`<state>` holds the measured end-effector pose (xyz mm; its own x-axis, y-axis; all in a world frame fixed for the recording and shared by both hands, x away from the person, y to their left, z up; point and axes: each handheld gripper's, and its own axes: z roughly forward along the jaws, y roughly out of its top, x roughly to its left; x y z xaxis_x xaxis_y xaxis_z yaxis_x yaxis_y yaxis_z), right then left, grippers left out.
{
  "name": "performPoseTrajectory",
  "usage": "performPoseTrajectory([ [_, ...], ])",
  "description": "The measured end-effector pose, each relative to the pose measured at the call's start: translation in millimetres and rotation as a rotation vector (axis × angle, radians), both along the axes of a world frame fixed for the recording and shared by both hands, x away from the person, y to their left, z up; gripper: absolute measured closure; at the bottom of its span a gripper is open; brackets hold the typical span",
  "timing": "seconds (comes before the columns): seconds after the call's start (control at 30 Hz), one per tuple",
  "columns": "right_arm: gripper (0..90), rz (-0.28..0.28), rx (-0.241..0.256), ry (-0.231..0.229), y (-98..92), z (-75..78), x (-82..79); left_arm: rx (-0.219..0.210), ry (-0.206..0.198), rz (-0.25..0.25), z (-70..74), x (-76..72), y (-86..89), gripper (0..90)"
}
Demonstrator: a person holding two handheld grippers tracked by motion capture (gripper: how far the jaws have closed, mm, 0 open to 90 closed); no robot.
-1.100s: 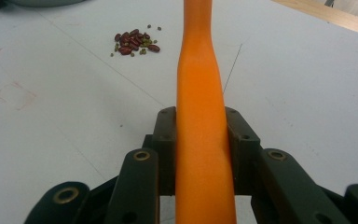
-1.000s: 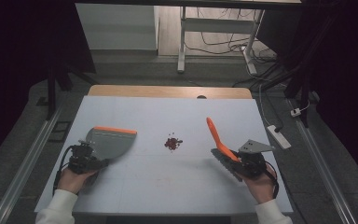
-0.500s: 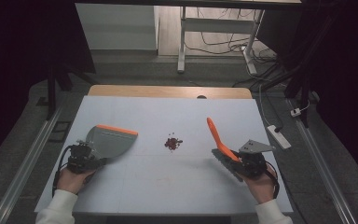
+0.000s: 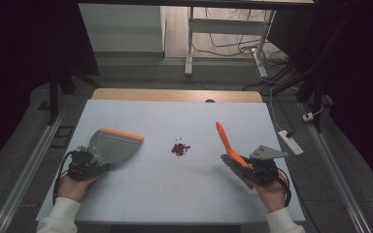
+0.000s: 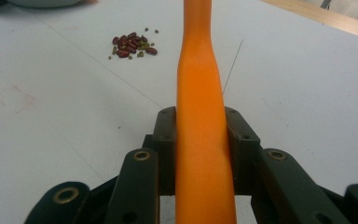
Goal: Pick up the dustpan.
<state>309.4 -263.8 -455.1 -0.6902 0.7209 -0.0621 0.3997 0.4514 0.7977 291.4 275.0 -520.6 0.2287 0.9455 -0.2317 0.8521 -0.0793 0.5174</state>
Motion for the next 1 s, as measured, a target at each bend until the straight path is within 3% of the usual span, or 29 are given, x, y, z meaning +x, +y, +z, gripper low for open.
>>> performPoseTrajectory([
  [0.23,70.3,-0.004,0.014,-0.008,-1.0,2.6,-1.0,-0.029,-0.067,-0.03,4.9,-3.5,3.4,62.3],
  [0.5,70.3,-0.001,0.011,-0.015,-1.6,3.4,-1.2,-0.055,-0.115,-0.044,9.0,-6.1,5.6,62.3],
  [1.0,70.3,-0.015,0.023,-0.018,-0.4,7.2,0.0,-0.074,-0.219,-0.166,18.6,-9.3,7.5,62.3],
])
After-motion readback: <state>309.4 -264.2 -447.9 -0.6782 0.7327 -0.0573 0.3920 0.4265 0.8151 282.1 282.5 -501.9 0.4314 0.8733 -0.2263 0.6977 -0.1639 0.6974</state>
